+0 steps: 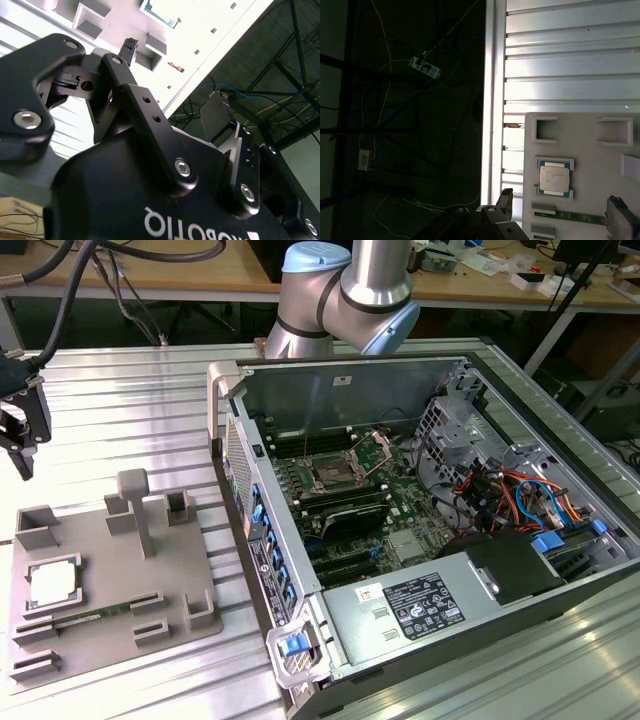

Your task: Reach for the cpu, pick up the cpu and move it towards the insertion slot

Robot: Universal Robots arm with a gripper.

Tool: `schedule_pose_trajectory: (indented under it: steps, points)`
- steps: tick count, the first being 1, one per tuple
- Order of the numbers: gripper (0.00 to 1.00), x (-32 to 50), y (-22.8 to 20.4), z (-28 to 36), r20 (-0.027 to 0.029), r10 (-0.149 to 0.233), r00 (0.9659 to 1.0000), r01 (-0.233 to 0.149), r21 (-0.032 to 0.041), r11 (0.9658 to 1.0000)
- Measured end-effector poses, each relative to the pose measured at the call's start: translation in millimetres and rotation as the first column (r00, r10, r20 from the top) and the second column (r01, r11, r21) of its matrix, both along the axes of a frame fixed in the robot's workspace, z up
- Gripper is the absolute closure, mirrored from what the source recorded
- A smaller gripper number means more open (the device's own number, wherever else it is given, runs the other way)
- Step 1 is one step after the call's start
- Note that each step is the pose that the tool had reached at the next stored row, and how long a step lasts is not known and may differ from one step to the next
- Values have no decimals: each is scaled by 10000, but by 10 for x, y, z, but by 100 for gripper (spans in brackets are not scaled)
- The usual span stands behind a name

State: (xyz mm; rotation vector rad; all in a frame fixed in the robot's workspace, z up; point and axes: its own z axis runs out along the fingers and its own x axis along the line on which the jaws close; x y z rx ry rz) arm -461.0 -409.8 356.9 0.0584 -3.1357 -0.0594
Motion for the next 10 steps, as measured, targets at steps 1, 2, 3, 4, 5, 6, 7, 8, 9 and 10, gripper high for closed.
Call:
schedule_pose_trajectory:
  steps: [1,2,3,4,5,6,7,8,9,10]
  points:
    - [22,0,0,-6,2,0,10000,0,1,10000]
    - [22,0,0,-11,1,0,10000,0,0,10000]
    - [22,0,0,-21,-1,0,10000,0,-1,10000]
    - [22,0,0,-30,-1,-1,10000,1,0,10000]
    - [22,0,0,-42,-4,0,10000,0,-1,10000]
    - [22,0,0,-52,-5,-1,10000,1,-1,10000]
    - [22,0,0,-62,-9,-1,10000,1,-1,10000]
    - [22,0,0,-74,-13,0,10000,0,-1,10000]
    - [22,0,0,-83,-18,-1,10000,1,-1,10000]
    - [22,0,0,-88,-20,-1,10000,1,-1,10000]
